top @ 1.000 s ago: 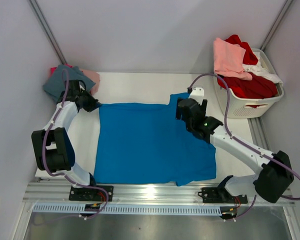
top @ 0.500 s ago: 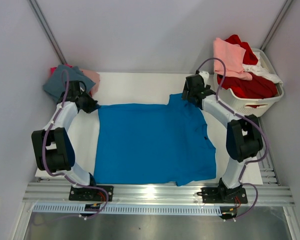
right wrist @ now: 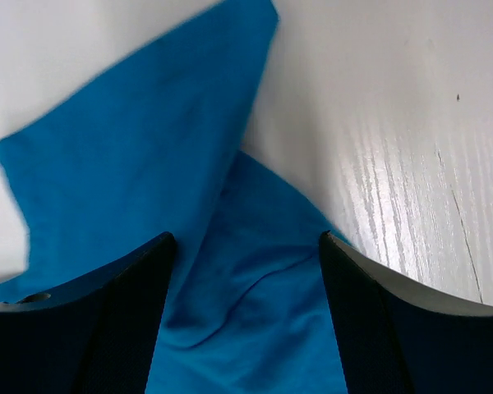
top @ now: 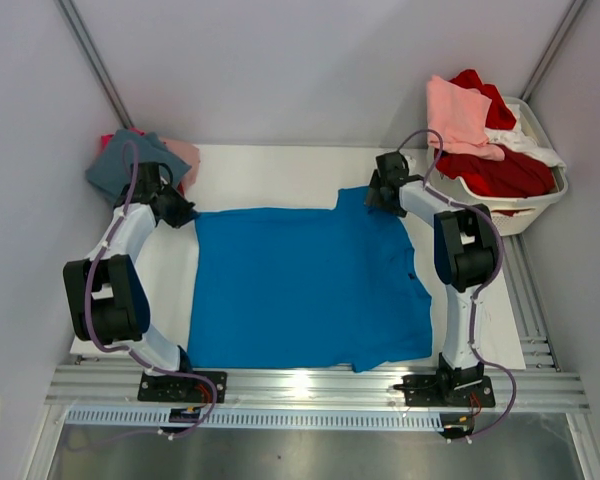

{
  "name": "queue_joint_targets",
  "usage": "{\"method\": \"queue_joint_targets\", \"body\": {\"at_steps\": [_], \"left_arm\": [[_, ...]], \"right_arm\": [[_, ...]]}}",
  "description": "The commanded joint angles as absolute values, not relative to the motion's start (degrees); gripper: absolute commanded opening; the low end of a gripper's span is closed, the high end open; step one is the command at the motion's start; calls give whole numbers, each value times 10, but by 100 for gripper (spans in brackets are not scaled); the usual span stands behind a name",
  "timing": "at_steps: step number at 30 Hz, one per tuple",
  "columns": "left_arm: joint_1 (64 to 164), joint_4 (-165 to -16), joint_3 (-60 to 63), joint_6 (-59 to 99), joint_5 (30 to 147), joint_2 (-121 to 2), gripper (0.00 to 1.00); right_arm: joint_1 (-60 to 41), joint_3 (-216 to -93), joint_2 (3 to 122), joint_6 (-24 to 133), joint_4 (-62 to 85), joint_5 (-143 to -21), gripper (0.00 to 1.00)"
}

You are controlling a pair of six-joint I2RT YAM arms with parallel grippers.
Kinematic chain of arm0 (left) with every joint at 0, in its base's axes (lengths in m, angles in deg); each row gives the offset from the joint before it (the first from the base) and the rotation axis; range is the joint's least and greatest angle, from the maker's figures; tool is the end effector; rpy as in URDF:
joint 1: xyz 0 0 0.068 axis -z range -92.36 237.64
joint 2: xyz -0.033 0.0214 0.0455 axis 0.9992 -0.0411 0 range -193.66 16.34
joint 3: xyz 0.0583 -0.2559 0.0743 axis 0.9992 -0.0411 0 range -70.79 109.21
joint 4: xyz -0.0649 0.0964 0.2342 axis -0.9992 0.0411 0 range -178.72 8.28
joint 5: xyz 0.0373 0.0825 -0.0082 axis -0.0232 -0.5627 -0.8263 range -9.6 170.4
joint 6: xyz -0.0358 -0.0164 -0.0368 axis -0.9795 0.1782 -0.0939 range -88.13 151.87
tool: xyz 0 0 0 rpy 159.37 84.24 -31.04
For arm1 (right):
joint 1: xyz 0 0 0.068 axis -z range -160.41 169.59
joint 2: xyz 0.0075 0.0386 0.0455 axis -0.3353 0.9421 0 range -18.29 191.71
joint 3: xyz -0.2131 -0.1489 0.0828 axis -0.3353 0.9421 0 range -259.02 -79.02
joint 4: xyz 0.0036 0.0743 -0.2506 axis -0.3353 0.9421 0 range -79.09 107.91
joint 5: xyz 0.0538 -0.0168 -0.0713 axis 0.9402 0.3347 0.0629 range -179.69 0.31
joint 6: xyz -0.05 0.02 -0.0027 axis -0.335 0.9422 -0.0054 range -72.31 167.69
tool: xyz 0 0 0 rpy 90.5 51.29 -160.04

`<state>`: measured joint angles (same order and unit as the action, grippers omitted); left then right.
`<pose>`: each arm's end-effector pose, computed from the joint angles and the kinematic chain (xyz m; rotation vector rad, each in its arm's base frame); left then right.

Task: Fold and stack the t-shirts
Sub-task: Flatten out the tshirt

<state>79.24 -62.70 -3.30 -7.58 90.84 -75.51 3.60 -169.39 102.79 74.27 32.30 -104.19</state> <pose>0.3433 0.0442 0.2470 -0.9327 2.3041 -0.4581 0.4486 0.1193 0.1805 0.3310 2.4176 0.0149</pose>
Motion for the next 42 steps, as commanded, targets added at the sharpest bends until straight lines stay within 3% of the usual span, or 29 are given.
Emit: {"method": "queue_joint_targets", "body": {"at_steps": [1,5,10,17,22,31,38,42], "left_arm": [[782,-645,-44,-70,899,-732,1],[775,-645,-48,-72,902,-730,1],[752,-639,-62,-79,895,-719,1],[674,-642,-85,-96,908,-706,1],[674,-636,-86,-97,903,-708,1],[687,-649,-93,-90,917,-713,1],[694,-645,-97,-89,915,-703,1],[699,-645,-108,-89,913,-694,1]], "right_arm": [[58,-1726,1041,779,336,-999,74],[75,-1728,1045,793,324,-961,74],[98,-1729,1061,813,324,-913,66],[99,-1703,1059,797,332,-925,62],[98,-1700,1063,785,351,-940,48],[88,-1710,1022,770,295,-929,48],[70,-1854,1114,780,353,-903,48],[70,-1894,1158,807,339,-830,51]]}}
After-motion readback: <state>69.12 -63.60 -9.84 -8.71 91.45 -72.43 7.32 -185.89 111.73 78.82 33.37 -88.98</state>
